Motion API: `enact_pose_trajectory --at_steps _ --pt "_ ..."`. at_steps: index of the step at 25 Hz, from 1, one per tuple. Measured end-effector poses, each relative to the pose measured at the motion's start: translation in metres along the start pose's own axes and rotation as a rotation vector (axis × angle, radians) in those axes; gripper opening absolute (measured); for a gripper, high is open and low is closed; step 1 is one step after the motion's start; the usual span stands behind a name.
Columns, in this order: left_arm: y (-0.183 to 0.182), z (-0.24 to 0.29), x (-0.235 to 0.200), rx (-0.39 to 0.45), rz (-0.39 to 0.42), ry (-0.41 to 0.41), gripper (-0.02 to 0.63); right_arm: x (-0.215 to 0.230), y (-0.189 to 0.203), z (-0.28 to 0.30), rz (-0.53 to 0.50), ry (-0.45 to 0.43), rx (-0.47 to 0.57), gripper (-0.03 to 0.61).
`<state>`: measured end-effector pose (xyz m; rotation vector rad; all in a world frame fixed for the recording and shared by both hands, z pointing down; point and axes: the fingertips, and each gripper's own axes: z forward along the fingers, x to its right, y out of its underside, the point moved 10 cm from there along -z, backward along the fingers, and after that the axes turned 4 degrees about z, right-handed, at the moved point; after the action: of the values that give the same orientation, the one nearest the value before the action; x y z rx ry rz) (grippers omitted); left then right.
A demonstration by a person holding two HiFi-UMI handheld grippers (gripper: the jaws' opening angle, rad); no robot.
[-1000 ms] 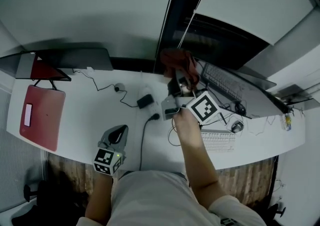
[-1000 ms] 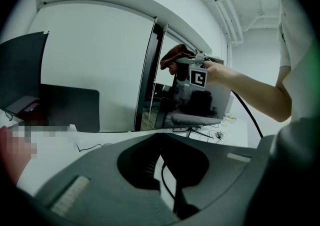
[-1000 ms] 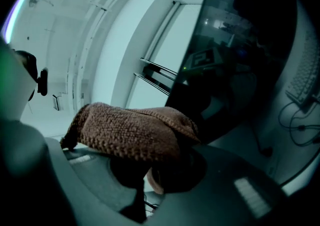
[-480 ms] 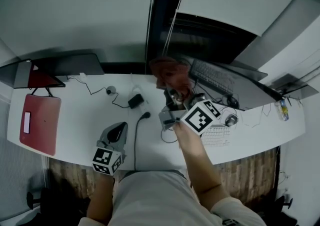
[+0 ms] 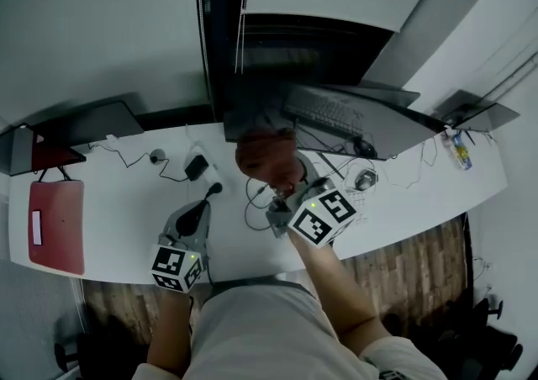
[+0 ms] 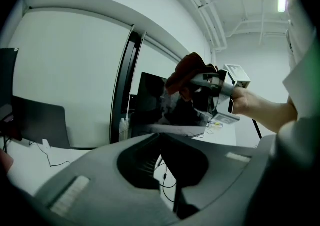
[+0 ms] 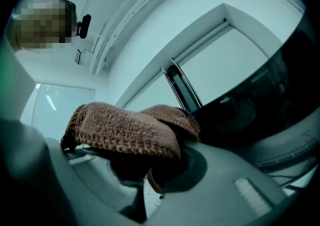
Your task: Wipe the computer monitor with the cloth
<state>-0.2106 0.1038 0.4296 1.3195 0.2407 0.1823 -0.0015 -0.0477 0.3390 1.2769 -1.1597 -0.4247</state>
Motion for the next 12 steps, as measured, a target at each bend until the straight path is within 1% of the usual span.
enact_pose_trajectory --at_steps 7,12 --pt "-0.01 0.023 0.046 0.035 0.03 0.1 0.009 0.013 0.011 -0.07 -0.178 0.106 -0.082 0.04" --pt "-0.015 0.036 0.074 0.056 0.059 0.163 0.009 0.017 0.017 -0.114 -0.272 0.172 -0.139 0.038"
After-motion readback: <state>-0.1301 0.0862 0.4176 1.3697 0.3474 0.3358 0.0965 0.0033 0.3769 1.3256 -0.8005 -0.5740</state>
